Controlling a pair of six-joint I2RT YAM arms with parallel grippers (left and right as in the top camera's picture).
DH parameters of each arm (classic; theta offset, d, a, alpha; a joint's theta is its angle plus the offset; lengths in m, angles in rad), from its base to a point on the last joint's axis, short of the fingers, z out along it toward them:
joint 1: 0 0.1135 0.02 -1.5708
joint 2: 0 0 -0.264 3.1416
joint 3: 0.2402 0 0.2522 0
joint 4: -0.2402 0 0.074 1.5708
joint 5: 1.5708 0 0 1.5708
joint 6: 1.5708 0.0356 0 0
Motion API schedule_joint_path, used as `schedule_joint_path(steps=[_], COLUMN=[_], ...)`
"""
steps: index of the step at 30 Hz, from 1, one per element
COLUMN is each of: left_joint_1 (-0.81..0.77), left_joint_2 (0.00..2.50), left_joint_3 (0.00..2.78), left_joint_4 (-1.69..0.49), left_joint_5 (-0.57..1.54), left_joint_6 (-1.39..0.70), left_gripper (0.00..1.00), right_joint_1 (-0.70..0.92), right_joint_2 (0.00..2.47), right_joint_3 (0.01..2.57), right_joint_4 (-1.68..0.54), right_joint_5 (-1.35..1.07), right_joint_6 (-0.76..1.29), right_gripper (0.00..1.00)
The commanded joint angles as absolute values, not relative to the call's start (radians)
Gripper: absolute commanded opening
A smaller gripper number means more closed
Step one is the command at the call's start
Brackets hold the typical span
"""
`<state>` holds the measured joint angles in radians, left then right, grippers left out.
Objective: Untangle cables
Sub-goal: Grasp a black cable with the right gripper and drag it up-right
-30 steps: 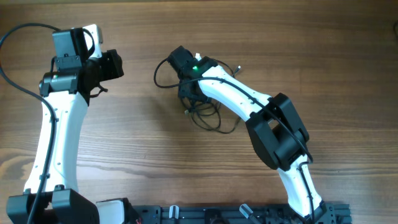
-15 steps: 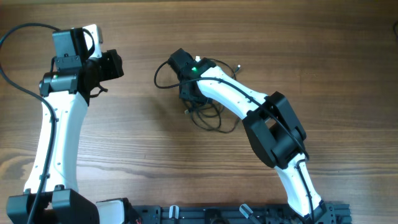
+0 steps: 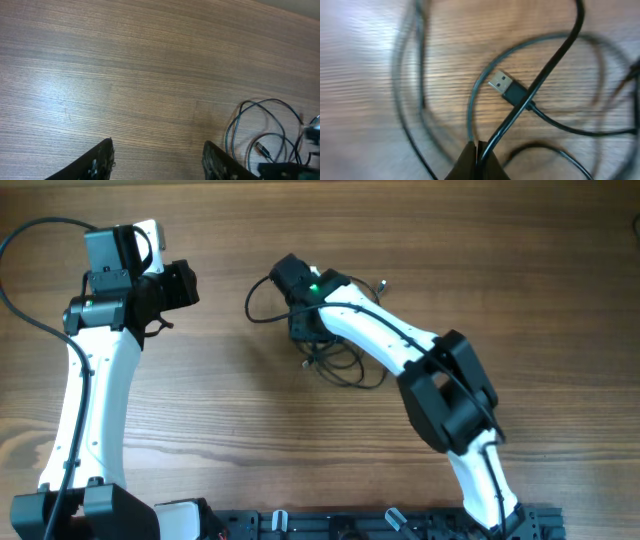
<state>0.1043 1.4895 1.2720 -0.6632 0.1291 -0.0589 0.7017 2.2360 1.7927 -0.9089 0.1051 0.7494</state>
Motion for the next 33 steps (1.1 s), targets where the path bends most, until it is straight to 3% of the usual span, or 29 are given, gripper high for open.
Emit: schedule_joint_path(steps=[1, 17, 28, 33], left_joint_1=[0.109, 0.109, 0.109, 0.109], left_joint_2=[1.493, 1.493, 1.493, 1.493], left_joint_3=[1.276, 1.276, 1.276, 1.276], left_joint_4=[-0.664, -0.664, -0.664, -0.664], left_joint_5=[0.146, 0.146, 0.160, 0.164], left_joint_6=[-0.067, -0.067, -0.064, -0.064], left_gripper=[0.58, 0.58, 0.58, 0.59], right_joint_1=[0.683, 0.498, 0.407, 0.403], right_joint_2=[2.054, 1.571, 1.546, 1.531], right_joint_3=[1.836, 1.849, 2.097, 2.284], right_joint_4=[-0.913, -0.877, -1.114, -1.121], right_joint_5=[0.115, 0.123, 0.397, 0.363], right_joint_6=[0.662, 0.593, 0.479, 0.360], right_gripper=[0.05, 0.05, 0.05, 0.05])
